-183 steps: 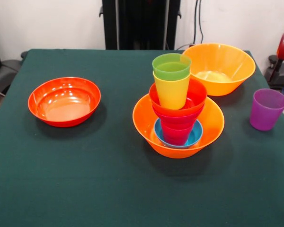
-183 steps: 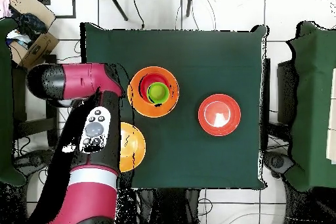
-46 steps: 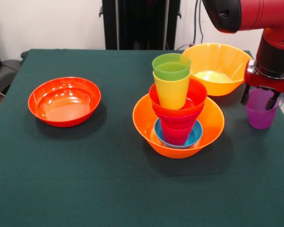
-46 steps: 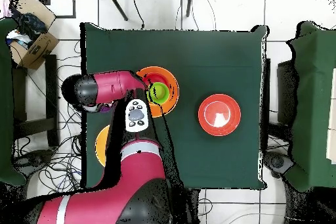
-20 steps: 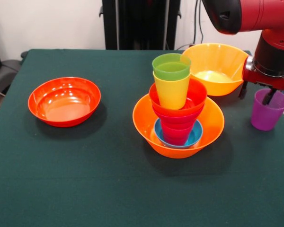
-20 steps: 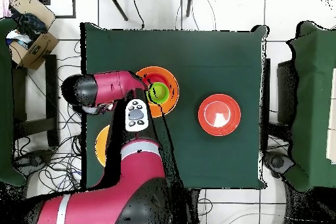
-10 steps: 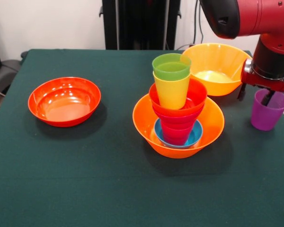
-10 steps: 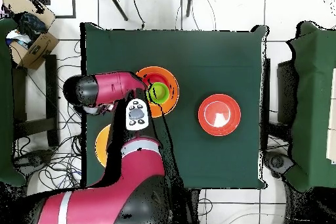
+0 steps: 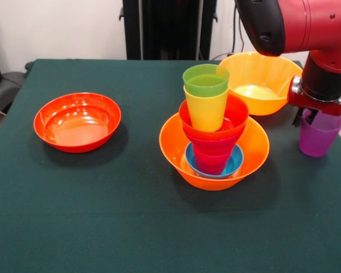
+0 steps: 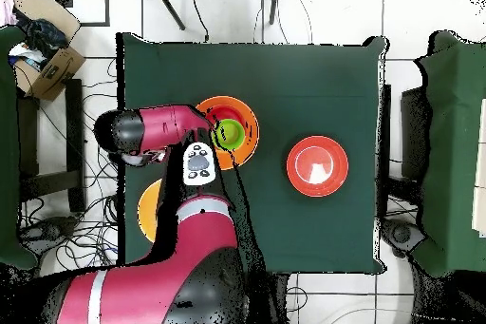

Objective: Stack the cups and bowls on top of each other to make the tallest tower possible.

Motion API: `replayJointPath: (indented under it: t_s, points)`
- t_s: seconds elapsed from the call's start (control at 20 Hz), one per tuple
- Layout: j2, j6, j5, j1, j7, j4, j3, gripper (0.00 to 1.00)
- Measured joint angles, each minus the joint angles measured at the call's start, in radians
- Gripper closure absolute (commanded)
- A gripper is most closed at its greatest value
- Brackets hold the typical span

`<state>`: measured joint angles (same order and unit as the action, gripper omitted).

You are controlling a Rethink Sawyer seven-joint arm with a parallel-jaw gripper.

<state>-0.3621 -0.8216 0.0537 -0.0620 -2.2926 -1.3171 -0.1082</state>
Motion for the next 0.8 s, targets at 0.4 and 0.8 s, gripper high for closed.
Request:
replayJointPath:
  t_s: [0.4,0.8]
  points:
    - [-0.009,0.001,0.011,0.000,0.000,0.001,-0.016,1.00]
    - [-0.025,0.012,0.014,-0.001,0.000,-0.001,-0.016,1.00]
